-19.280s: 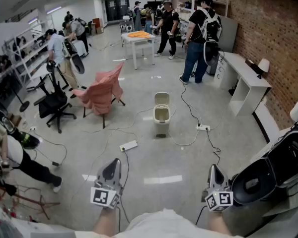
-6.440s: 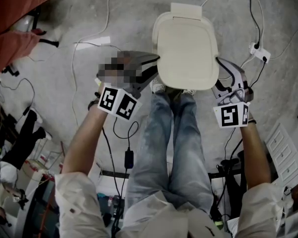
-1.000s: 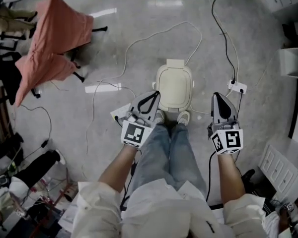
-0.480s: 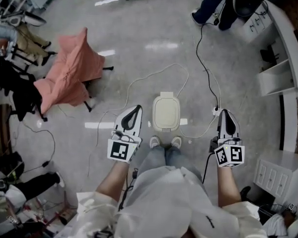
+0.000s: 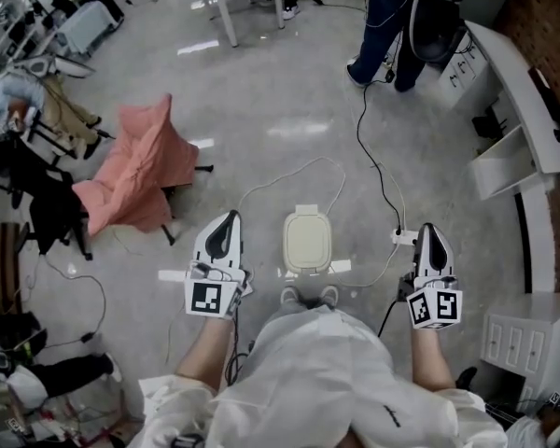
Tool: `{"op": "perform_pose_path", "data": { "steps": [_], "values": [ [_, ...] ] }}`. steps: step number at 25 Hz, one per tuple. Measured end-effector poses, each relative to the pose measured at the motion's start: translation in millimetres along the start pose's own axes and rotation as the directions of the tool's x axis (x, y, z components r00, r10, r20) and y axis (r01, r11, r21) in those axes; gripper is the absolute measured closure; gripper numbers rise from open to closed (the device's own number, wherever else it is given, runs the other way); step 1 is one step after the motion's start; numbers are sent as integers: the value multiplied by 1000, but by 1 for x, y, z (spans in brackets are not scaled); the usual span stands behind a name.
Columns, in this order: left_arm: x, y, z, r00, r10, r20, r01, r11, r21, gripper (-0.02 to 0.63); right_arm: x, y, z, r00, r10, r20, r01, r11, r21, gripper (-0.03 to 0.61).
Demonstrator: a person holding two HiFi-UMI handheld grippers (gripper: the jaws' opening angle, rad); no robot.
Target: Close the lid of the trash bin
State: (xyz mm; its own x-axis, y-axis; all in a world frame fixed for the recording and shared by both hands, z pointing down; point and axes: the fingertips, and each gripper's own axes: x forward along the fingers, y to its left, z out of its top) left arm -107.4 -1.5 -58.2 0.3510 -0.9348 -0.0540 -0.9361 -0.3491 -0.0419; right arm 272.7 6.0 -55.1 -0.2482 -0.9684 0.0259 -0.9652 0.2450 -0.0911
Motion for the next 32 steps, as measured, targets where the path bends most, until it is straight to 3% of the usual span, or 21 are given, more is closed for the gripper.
{"op": "perform_pose_path", "data": {
  "steps": [6,18,32],
  "values": [
    [-2,-1,21,999,-3,41,2,999,32,588,-10,-14,12,999,-46,16,47,999,-22,561],
    [-10,8,21,999,24,37,-25,1000,11,588,-10,-1,11,999,-44,24,44,999,-7,561],
    [-14,5,14,1000,4,24,-5,1000,8,588,-9,8,5,999,-41,16,41,999,-4,561]
  ]
}}
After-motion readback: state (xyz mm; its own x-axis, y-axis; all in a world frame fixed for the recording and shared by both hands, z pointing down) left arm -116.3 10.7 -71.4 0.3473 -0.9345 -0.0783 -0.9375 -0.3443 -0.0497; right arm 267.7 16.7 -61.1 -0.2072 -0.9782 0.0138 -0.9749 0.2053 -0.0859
